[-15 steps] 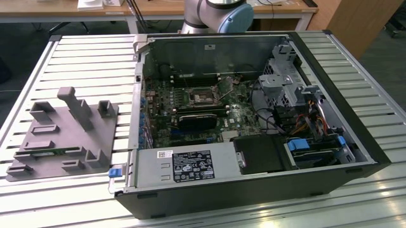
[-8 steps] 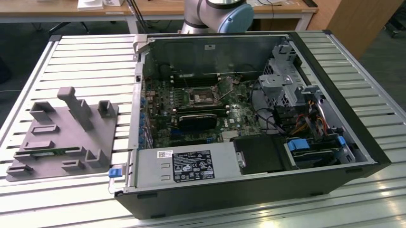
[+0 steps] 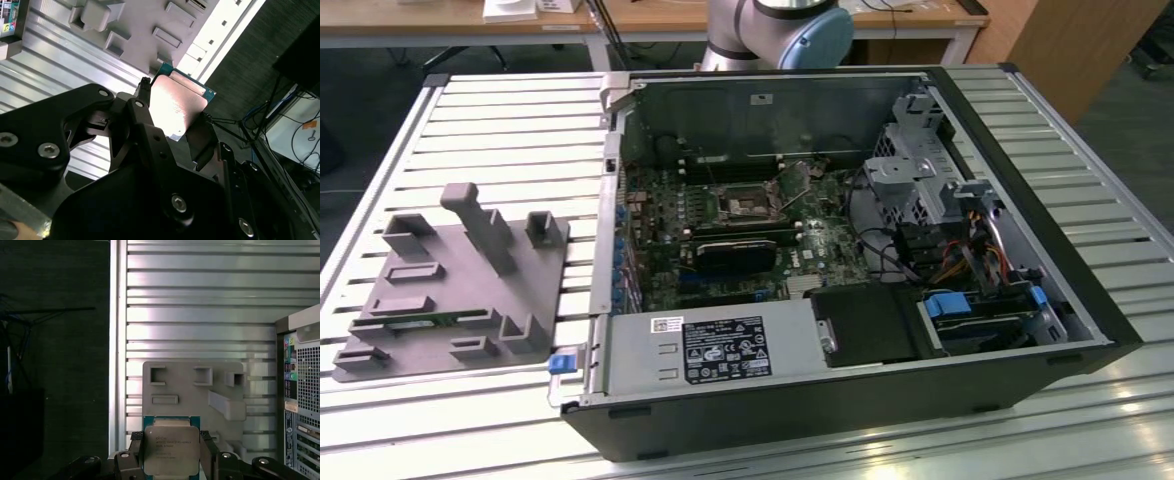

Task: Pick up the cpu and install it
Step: 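Pick up the cpu and move it towards the insertion slot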

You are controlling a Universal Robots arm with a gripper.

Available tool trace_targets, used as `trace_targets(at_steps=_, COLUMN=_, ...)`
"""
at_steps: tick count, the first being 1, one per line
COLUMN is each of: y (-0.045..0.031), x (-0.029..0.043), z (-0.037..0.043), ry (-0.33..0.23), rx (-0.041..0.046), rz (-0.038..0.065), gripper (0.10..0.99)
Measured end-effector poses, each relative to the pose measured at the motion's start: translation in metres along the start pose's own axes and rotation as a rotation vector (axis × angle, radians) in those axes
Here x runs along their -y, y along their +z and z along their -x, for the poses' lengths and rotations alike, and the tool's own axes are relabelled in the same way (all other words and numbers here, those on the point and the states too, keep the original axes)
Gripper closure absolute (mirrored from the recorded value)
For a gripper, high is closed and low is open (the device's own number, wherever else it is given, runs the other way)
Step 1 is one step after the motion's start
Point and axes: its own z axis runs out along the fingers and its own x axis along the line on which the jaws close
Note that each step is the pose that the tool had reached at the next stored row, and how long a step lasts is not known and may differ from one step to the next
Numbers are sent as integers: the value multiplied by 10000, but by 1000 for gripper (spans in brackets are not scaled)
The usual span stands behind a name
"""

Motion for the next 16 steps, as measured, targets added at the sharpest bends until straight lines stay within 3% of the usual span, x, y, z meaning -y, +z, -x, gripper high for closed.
trace_targets(at_steps=16, y=-230, x=-13, z=2, ry=0, rx=-1, rz=-1, gripper=553)
